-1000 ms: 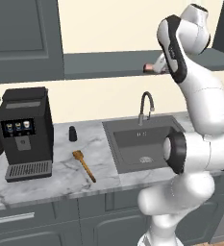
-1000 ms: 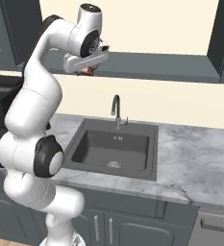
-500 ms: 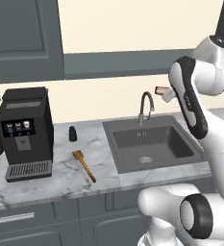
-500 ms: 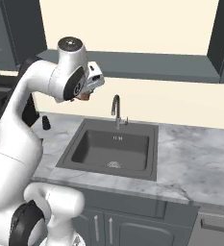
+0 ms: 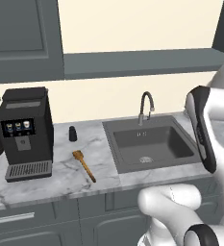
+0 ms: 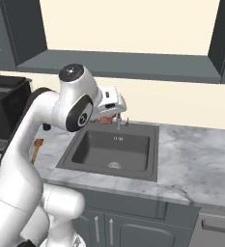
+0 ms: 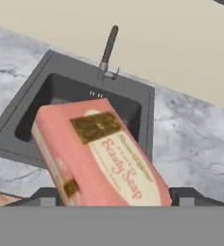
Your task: Open the cabinet. Pick the bar soap and place it next to the sink. Then close the cabinet.
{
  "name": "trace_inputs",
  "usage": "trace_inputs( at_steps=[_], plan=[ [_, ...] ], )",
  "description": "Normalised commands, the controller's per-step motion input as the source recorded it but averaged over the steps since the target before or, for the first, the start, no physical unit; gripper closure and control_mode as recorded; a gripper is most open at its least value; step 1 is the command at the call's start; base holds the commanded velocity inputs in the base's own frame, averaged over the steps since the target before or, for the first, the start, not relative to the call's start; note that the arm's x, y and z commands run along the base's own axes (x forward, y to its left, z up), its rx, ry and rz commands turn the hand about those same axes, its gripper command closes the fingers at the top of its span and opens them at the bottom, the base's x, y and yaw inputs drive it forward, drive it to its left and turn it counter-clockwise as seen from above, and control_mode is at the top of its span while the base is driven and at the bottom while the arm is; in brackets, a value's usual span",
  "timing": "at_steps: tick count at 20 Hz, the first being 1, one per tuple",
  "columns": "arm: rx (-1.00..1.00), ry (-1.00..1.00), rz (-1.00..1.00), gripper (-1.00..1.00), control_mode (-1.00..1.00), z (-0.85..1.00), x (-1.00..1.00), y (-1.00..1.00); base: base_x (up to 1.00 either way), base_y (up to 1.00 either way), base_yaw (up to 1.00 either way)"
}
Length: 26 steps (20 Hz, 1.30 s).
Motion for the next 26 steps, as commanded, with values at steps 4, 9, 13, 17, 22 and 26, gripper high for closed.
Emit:
trace_inputs(
  at_steps=[4,9,13,17,22,26],
  plan=[
    [-0.02,0.16,-0.32,1.00,-1.00,-0.63,0.00,-0.92,0.00,0.00,0.00],
    [-0.04,0.17,-0.31,1.00,-1.00,-0.46,0.03,-0.99,0.00,0.00,0.00],
    [0.01,0.03,-0.08,1.00,-1.00,-0.21,0.08,-0.61,0.00,0.00,0.00],
    [0.04,0.04,0.01,1.00,-1.00,-0.32,0.35,-0.52,0.00,0.00,0.00],
    [0.09,0.02,0.13,1.00,-1.00,-0.22,0.25,-0.07,0.00,0.00,0.00],
    [0.02,0.02,0.14,1.00,-1.00,-0.20,0.26,-0.06,0.00,0.00,0.00]
  ],
)
